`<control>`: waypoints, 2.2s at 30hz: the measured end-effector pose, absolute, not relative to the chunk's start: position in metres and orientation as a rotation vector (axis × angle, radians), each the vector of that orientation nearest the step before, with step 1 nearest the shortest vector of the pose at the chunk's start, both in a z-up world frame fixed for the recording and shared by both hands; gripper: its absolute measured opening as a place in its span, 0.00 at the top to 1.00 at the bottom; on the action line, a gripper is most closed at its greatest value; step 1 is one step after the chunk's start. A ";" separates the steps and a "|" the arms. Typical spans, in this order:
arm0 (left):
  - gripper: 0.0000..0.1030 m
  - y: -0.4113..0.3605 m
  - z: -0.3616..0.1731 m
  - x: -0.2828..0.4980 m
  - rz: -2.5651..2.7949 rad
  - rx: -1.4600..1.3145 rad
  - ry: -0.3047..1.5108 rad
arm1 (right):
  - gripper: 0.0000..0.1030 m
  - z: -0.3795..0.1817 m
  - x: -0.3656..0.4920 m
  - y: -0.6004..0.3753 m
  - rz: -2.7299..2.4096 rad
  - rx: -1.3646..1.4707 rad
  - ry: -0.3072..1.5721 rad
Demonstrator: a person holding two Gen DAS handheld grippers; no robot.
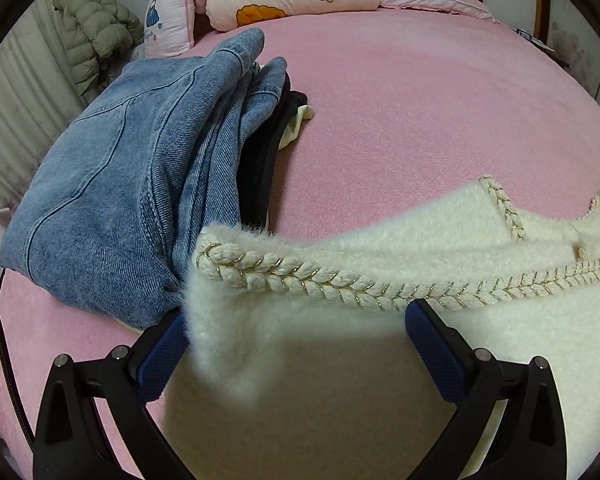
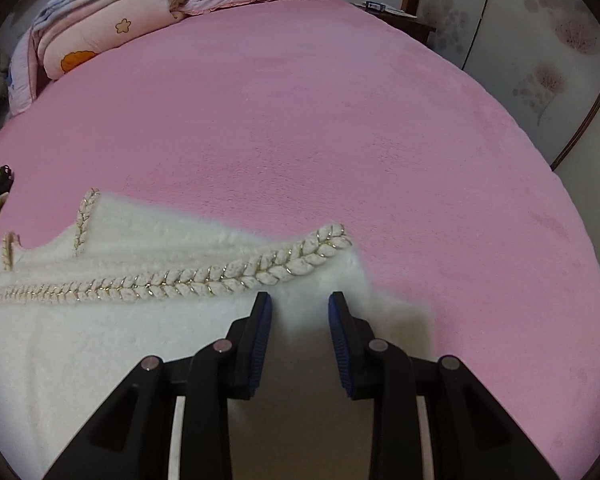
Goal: Fold large clothes
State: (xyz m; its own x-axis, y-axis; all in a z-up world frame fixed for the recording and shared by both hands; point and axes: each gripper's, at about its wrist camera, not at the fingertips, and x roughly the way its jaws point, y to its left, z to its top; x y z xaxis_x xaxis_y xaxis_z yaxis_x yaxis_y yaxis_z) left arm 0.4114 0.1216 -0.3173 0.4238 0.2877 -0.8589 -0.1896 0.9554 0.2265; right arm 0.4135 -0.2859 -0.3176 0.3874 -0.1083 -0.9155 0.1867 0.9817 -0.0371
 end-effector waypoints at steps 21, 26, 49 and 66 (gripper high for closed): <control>0.00 0.109 -0.156 0.270 0.149 -0.352 1.053 | 0.73 -0.171 0.306 -0.183 0.174 0.270 1.055; 0.00 0.117 -0.170 0.205 0.167 -0.552 1.083 | 0.73 -0.155 0.273 -0.152 0.242 0.189 1.014; 0.15 0.154 -0.342 0.198 0.018 -0.892 0.818 | 0.73 -0.244 0.228 -0.111 0.259 0.093 1.079; 0.79 0.141 -0.281 0.234 0.047 -0.649 0.784 | 0.90 -0.266 0.250 -0.071 0.272 0.015 1.038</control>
